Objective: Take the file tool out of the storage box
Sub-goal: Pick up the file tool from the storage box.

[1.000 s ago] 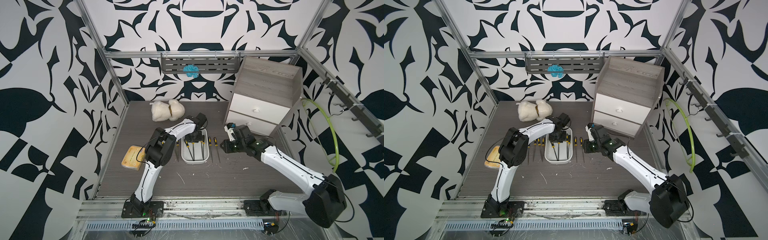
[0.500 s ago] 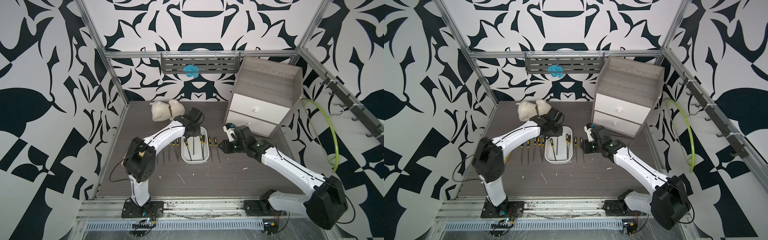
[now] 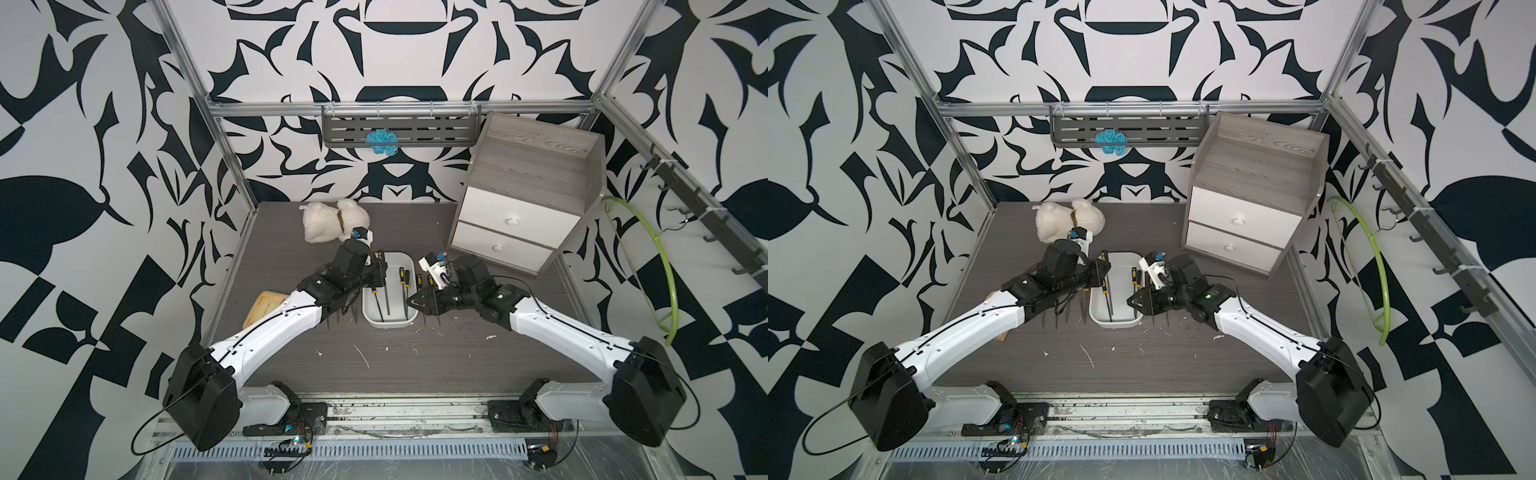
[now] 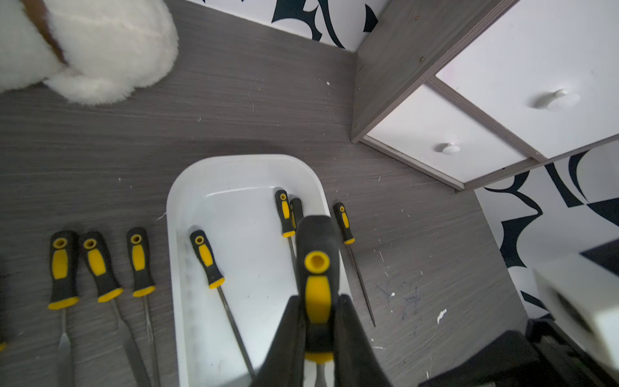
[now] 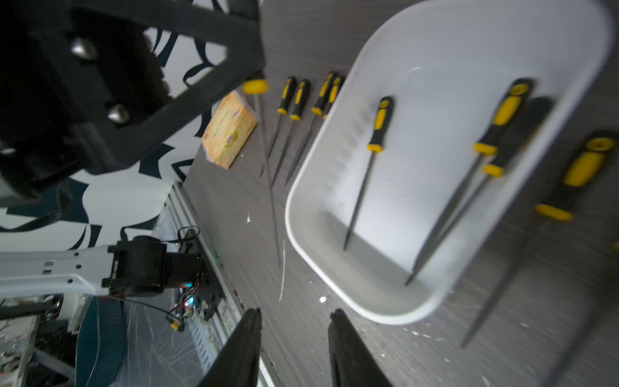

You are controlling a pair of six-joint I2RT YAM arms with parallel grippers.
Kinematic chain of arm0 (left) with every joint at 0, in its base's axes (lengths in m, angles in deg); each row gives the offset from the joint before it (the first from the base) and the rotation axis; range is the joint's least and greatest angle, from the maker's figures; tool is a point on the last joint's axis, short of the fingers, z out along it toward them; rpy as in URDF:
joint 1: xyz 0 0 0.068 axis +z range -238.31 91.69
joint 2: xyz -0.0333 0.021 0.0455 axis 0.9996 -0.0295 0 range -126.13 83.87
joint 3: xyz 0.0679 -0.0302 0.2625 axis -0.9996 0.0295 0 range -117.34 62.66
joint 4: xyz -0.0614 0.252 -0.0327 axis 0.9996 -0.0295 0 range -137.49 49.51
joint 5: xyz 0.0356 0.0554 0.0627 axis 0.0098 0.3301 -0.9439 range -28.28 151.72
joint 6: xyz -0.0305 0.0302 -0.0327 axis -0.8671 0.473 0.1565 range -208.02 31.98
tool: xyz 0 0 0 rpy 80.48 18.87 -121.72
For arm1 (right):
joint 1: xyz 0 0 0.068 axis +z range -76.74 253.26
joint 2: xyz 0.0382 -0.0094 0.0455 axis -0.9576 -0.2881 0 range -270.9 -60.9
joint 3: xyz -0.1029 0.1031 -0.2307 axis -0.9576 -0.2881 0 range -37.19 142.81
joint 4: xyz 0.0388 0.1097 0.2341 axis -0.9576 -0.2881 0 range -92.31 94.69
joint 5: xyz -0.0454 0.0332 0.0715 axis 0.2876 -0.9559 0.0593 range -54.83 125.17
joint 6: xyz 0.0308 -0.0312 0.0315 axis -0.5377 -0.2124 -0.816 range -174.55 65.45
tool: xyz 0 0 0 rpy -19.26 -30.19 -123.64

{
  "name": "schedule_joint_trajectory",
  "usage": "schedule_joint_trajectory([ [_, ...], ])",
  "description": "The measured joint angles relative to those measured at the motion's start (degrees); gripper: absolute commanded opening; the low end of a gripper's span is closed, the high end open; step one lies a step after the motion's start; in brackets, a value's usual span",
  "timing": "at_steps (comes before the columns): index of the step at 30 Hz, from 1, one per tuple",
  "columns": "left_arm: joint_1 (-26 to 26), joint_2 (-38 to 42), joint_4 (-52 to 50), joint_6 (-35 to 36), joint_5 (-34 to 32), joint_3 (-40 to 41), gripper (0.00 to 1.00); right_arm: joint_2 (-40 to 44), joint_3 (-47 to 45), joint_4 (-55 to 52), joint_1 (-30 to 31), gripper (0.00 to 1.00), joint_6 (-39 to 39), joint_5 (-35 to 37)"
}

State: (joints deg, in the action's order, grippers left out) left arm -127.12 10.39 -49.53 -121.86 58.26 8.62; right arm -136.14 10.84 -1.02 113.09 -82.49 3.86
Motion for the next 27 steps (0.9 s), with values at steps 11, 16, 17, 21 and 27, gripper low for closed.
schedule_joint_trajectory([
  [11,0.0,2.2,2.6,-1.1,2.6,1.9,0.0,-10.6,5.6,0.4,7.0,0.31,0.8,1.9],
  [16,0.0,2.2,2.7,-1.3,3.1,1.9,0.0,-10.5,5.6,0.5,7.0,0.2,1.3,3.7],
  [17,0.0,2.2,2.7,-1.3,3.1,1.9,0.0,-10.5,5.6,0.5,7.0,0.14,1.6,4.1],
  [21,0.0,2.1,2.8,-1.3,3.3,1.9,0.0,-10.8,6.1,0.1,7.0,0.04,1.6,5.0],
  [27,0.0,1.7,3.0,-1.1,3.8,1.9,0.48,-10.9,6.2,-0.6,7.0,0.0,1.9,6.8],
])
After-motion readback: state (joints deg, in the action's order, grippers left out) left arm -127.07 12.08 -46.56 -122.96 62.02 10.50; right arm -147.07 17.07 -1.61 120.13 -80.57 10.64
